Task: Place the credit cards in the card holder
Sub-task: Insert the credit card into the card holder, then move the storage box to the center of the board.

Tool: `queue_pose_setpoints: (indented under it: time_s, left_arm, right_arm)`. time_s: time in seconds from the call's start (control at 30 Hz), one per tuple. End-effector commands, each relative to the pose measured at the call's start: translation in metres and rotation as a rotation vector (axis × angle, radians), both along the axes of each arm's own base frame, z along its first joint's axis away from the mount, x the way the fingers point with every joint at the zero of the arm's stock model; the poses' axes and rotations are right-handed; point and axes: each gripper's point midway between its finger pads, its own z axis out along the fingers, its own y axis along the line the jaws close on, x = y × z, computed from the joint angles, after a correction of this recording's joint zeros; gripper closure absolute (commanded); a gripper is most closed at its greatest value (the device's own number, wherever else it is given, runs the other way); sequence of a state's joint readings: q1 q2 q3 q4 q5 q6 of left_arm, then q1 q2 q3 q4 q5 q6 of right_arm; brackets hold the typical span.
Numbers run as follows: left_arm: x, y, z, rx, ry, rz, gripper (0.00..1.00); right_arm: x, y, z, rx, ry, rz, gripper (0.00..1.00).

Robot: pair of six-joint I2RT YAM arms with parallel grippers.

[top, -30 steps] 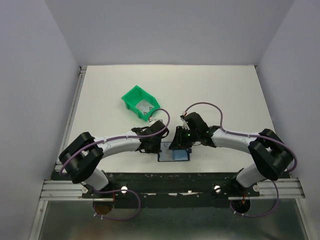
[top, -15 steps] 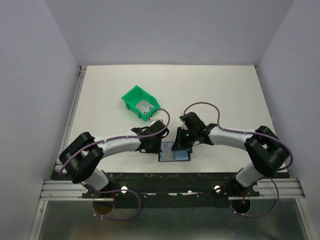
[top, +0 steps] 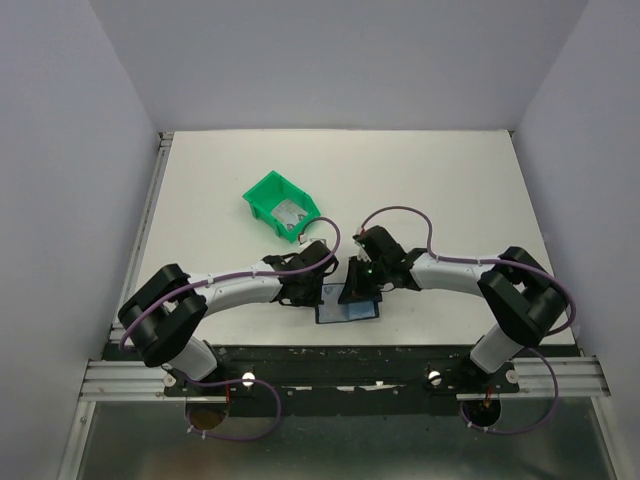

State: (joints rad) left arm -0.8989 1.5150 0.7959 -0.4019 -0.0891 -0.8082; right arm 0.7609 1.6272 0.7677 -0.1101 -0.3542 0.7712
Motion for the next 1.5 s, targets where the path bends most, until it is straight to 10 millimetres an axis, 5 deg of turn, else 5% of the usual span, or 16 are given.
queue_pose_setpoints:
  time_s: [0.0, 0.27, 0.43, 0.63, 0.8, 1.1, 1.47]
  left_arm:
    - [-0.008, 0.005, -0.005, 0.023, 0.030, -0.004, 1.00]
    - [0.000, 0.022, 0.026, 0.024, -0.048, 0.067, 0.97]
    - [0.020, 0.036, 0.070, -0.042, -0.136, 0.146, 0.83]
    - [0.059, 0.073, 0.129, -0.205, -0.275, 0.351, 0.51]
    - [0.098, 0.108, 0.148, -0.358, -0.321, 0.556, 0.36]
    - [0.170, 0.116, 0.135, -0.567, -0.329, 0.641, 0.31]
    - [0.227, 0.123, 0.100, -0.635, -0.270, 0.720, 0.35]
  right_arm:
    - [-0.001, 0.010, 0.013, 0.058, -0.020, 0.014, 0.81]
    - [0.022, -0.031, 0.043, -0.128, -0.220, -0.059, 0.62]
    - [0.031, -0.041, 0.070, -0.136, -0.304, -0.103, 0.59]
    - [0.028, -0.046, 0.091, -0.126, -0.330, -0.094, 0.58]
    - [0.020, -0.056, 0.106, -0.129, -0.345, -0.093, 0.52]
    - [0.003, -0.077, 0.119, -0.109, -0.368, -0.117, 0.43]
    - [-0.010, -0.090, 0.122, -0.101, -0.365, -0.146, 0.42]
